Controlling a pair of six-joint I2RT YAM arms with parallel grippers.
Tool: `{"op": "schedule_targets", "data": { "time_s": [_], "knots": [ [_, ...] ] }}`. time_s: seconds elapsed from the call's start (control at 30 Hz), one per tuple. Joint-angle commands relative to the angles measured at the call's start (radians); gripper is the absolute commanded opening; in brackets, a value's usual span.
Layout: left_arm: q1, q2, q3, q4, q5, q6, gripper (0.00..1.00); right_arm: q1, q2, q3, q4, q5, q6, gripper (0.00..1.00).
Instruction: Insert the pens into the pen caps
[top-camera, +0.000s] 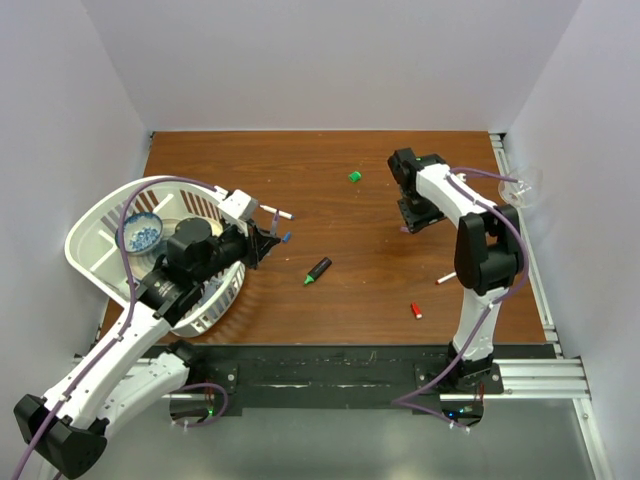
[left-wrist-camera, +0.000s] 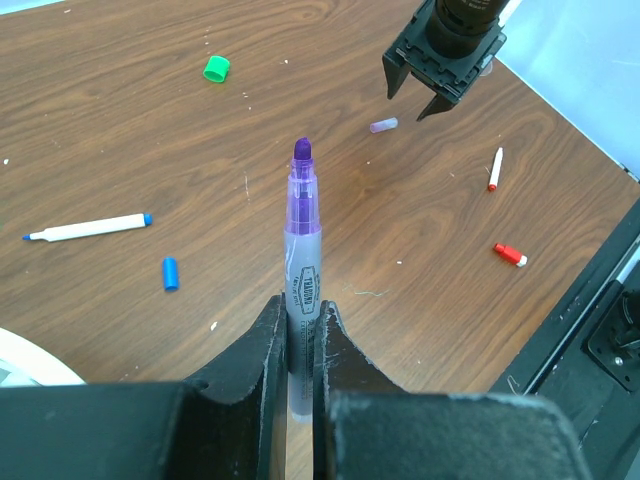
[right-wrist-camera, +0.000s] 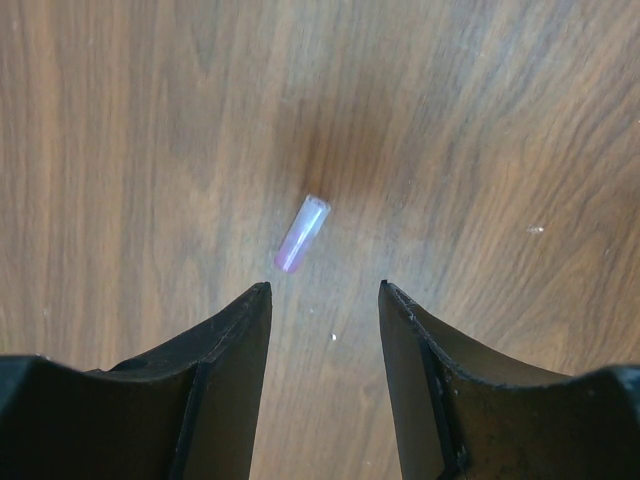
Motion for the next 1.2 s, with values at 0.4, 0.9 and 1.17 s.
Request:
{"op": "schedule_targets", "data": {
  "time_s": [0.4, 0.9, 1.17],
  "knots": [
    [-0.001, -0.006, -0.008, 0.030, -0.010, 0.023, 0.00, -0.038, 0.117, 0.108, -0.057, 0.003, 0.074, 0.52],
    [-0.001, 0.025, -0.012, 0.045, -0.002, 0.018, 0.00, -0.049, 0.165, 0.021, -0.023, -0.013, 0.064, 0.47],
    [-0.001, 0.020, -0.014, 0.042, -0.014, 0.020, 0.00, -0.046, 0.165, 0.010, -0.025, 0.017, -0.008, 0.28]
  ]
}}
